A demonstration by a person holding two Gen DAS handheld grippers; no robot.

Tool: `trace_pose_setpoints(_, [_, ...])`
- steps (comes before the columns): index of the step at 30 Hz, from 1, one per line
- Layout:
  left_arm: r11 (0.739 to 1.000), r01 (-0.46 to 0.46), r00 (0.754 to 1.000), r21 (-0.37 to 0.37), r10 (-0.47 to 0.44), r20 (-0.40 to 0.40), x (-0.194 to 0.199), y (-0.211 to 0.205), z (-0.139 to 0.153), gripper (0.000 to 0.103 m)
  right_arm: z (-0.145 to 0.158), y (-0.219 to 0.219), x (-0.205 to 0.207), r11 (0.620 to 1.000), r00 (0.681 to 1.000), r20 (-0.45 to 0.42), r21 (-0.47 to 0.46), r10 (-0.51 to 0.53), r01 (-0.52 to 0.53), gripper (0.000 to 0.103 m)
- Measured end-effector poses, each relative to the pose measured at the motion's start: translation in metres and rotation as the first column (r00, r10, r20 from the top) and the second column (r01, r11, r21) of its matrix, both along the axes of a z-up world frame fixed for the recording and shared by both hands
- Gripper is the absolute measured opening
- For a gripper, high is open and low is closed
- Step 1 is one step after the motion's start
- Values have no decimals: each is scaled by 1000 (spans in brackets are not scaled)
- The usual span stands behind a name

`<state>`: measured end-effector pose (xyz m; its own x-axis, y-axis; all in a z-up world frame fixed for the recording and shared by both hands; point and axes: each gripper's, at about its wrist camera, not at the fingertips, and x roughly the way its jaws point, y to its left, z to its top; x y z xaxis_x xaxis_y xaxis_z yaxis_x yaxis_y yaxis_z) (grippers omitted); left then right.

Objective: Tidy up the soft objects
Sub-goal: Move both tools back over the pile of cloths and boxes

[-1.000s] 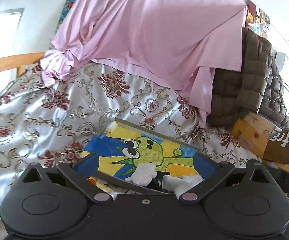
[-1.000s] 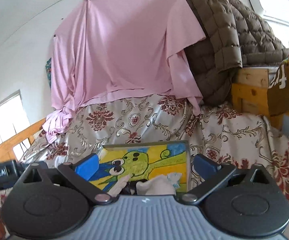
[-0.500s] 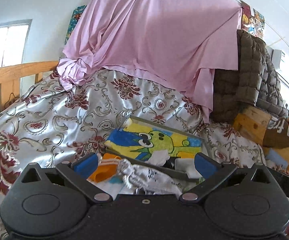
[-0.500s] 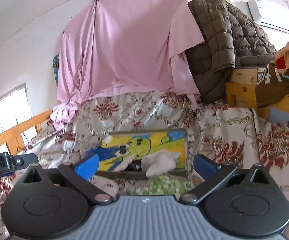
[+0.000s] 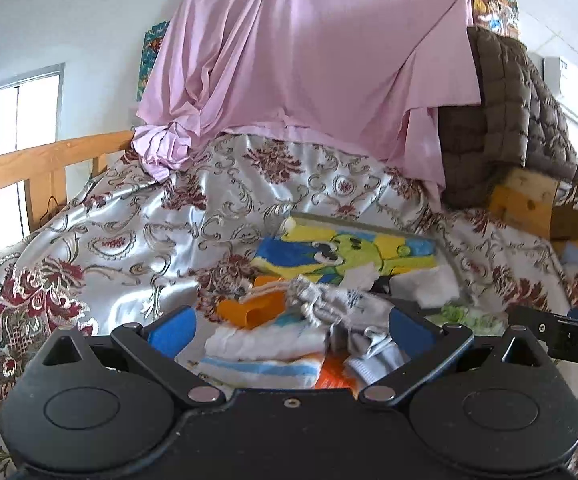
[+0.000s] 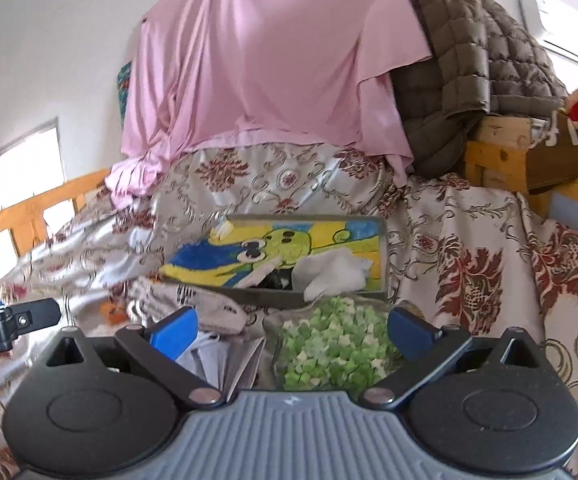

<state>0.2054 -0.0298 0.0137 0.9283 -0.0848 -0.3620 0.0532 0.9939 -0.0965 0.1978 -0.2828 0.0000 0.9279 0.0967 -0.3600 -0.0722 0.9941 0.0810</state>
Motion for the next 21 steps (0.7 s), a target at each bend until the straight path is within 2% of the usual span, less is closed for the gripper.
trace_pose_setpoints(4, [1000, 0, 999, 25, 1, -33, 4, 2, -18, 102, -11, 14, 4, 997, 999, -26, -63, 33, -35, 103])
trace_pose_setpoints(12, [999, 3, 994, 52, 3, -106, 13, 10, -53, 102, -26, 30, 9, 990, 992, -85, -98, 95, -103, 103])
trace_pose_setpoints(21, [996, 54, 989, 76, -42, -142, 31, 14, -64, 102, -41, 39, 21, 981, 980, -135, -110, 147, -162, 103])
